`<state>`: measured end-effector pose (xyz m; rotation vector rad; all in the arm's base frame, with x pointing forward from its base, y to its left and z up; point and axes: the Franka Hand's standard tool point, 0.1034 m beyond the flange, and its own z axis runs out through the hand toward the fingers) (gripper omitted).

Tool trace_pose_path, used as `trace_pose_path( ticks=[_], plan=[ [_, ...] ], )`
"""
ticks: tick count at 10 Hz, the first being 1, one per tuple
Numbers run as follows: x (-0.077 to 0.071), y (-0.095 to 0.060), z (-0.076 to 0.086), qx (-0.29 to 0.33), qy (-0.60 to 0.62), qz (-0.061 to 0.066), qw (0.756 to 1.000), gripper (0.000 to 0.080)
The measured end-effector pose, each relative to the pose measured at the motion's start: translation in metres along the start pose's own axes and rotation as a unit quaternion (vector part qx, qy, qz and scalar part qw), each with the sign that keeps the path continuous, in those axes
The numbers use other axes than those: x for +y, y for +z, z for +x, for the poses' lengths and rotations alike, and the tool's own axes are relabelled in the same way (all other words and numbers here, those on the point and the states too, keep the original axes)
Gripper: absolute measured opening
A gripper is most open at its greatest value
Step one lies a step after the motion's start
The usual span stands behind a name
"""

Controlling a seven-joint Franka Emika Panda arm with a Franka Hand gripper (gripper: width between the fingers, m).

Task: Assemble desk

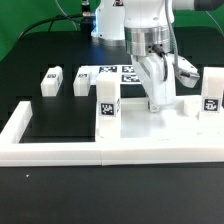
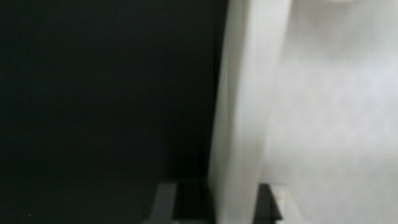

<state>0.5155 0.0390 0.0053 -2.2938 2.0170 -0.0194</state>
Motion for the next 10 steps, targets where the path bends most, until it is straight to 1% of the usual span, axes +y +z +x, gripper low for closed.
trace_pose_path(
  ticks=[1,2,3,4,5,6,7,8,9,10],
  plan=[
    [0.002,0.000,0.002,0.000,-0.009,-0.001,1.000,0.0062],
    [0.011,-0.002,0.012,-0.002,-0.048,-0.004,0.999,0.0062],
    [0.021,-0.004,0.024,-0.007,-0.110,-0.011,0.994,0.0062],
    [0.033,-0.007,0.041,-0.011,-0.183,-0.015,0.983,0.0061],
    [0.038,-0.008,0.053,-0.015,-0.251,-0.017,0.968,0.0061],
    [0.040,-0.009,0.060,-0.019,-0.316,-0.020,0.949,0.0061],
    [0.038,-0.010,0.063,-0.015,-0.383,-0.023,0.924,0.0061],
    [0.039,-0.009,0.066,-0.014,-0.400,-0.020,0.916,0.0060],
    [0.040,-0.008,0.067,-0.015,-0.422,-0.022,0.906,0.0060],
    [0.040,-0.008,0.068,-0.014,-0.461,-0.024,0.887,0.0060]
  ],
)
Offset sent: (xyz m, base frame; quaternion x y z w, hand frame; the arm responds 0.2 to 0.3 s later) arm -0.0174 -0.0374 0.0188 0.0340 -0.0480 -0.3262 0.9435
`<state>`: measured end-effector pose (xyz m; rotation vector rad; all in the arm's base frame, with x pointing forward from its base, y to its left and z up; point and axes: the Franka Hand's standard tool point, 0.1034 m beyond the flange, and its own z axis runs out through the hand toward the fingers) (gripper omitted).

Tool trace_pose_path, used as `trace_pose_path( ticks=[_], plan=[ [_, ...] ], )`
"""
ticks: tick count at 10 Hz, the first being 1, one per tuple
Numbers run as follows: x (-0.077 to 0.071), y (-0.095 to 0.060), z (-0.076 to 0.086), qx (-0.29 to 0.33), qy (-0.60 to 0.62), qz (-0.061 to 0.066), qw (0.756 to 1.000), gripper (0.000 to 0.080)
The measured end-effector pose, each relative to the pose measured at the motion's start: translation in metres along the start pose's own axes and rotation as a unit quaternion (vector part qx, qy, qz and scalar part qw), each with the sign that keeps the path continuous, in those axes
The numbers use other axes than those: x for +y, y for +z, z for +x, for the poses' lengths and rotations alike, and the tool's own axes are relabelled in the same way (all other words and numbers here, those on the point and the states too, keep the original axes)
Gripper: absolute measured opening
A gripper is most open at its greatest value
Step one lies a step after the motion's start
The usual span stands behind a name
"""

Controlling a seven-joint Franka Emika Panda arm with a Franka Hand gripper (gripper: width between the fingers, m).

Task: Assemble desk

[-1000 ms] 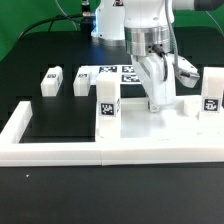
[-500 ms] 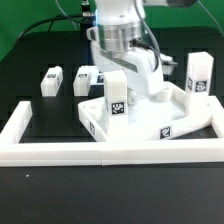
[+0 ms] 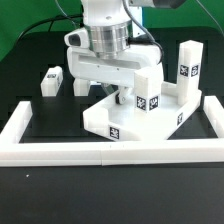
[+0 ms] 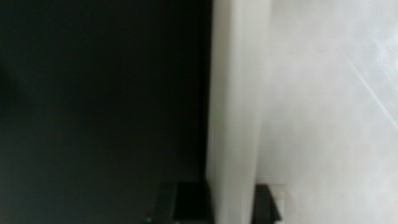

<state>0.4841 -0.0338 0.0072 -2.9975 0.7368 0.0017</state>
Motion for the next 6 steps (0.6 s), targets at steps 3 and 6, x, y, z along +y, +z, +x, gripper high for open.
trace_pose_path(
  ticks=[3,6],
  plan=[
    [-0.017,-0.006,0.026,0.007,-0.172,-0.011,0.985,0.0059],
    [-0.042,-0.015,0.055,0.031,-0.311,-0.014,0.950,0.0059]
  ],
)
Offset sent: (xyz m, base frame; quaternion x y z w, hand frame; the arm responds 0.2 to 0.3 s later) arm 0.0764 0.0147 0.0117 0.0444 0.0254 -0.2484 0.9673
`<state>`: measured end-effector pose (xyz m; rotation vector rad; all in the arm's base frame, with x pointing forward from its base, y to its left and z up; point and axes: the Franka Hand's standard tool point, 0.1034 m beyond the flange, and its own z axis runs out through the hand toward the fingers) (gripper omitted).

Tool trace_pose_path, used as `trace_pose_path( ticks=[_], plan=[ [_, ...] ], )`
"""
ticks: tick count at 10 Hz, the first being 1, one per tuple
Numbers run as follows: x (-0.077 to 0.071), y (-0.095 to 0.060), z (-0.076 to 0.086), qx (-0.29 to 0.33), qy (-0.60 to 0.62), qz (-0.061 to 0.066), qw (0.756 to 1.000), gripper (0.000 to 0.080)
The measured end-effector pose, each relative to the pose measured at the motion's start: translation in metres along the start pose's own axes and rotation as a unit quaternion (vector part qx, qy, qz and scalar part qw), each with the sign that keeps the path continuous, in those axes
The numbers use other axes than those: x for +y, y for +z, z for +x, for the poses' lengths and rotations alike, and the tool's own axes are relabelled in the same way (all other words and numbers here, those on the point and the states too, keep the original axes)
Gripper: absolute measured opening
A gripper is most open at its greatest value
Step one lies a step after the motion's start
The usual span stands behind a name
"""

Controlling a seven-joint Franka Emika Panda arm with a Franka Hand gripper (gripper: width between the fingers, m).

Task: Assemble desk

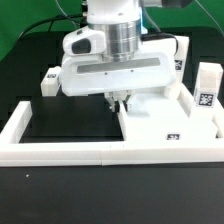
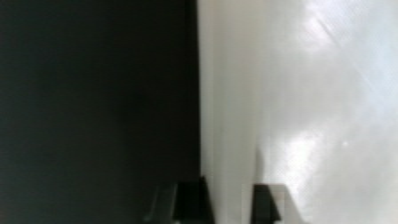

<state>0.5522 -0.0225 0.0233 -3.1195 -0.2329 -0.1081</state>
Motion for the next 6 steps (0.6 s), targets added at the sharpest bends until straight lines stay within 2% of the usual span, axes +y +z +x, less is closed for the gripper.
trace_pose_path(
  ticks=[3,4,6],
  plan=[
    [0.007,0.001,-0.003,-0.005,-0.091,-0.005,0.996,0.0059],
    [0.013,-0.004,0.005,-0.003,-0.153,-0.018,0.988,0.0059],
    [0.029,-0.015,0.031,0.008,-0.302,-0.026,0.953,0.0059]
  ],
)
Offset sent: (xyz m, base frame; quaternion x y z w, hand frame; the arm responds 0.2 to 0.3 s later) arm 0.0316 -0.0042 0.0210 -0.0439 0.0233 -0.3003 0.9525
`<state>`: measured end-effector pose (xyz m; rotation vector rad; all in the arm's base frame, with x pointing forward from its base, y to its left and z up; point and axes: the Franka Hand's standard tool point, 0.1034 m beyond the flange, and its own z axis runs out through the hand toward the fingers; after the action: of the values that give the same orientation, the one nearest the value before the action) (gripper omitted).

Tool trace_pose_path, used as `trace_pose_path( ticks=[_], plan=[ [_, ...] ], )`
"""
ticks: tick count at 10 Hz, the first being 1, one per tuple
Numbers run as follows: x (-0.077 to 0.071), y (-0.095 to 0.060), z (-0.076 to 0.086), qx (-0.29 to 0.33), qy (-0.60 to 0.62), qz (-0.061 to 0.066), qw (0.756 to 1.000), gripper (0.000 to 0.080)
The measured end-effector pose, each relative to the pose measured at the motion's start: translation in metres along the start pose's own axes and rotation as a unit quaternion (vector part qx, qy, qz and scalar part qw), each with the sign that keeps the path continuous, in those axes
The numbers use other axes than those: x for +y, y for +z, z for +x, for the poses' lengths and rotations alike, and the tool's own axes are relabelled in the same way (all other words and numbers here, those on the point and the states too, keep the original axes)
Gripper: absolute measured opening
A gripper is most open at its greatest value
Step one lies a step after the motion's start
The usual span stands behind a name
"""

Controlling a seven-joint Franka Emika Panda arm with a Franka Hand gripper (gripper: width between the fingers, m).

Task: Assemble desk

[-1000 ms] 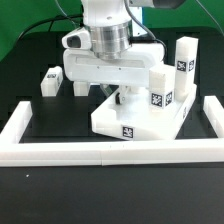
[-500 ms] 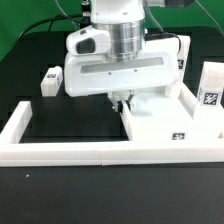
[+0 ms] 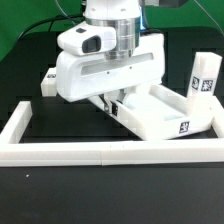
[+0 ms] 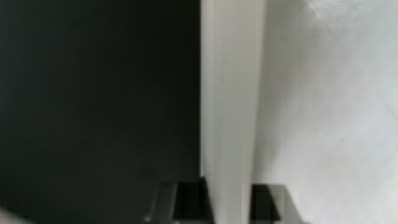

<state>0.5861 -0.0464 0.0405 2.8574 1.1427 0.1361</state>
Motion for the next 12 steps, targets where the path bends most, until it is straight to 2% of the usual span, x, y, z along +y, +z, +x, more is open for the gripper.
trace_pose_path(
  ticks=[2,4,5,6,7,8,9,12],
  plan=[
    [0.008,-0.006,0.013,0.005,-0.121,-0.008,0.993,0.0059],
    [0.009,-0.001,0.005,-0.005,-0.165,-0.007,0.986,0.0059],
    [0.009,0.000,0.007,-0.010,-0.211,-0.013,0.977,0.0059],
    [0.005,0.000,0.026,-0.005,-0.276,-0.030,0.961,0.0057],
    [0.002,-0.001,0.048,0.004,-0.337,-0.039,0.941,0.0057],
    [0.004,-0.001,0.071,0.015,-0.355,-0.046,0.934,0.0057],
    [0.006,0.004,0.087,0.026,-0.359,-0.051,0.931,0.0057],
    [0.008,0.004,0.082,0.024,-0.354,-0.050,0.934,0.0057]
  ],
)
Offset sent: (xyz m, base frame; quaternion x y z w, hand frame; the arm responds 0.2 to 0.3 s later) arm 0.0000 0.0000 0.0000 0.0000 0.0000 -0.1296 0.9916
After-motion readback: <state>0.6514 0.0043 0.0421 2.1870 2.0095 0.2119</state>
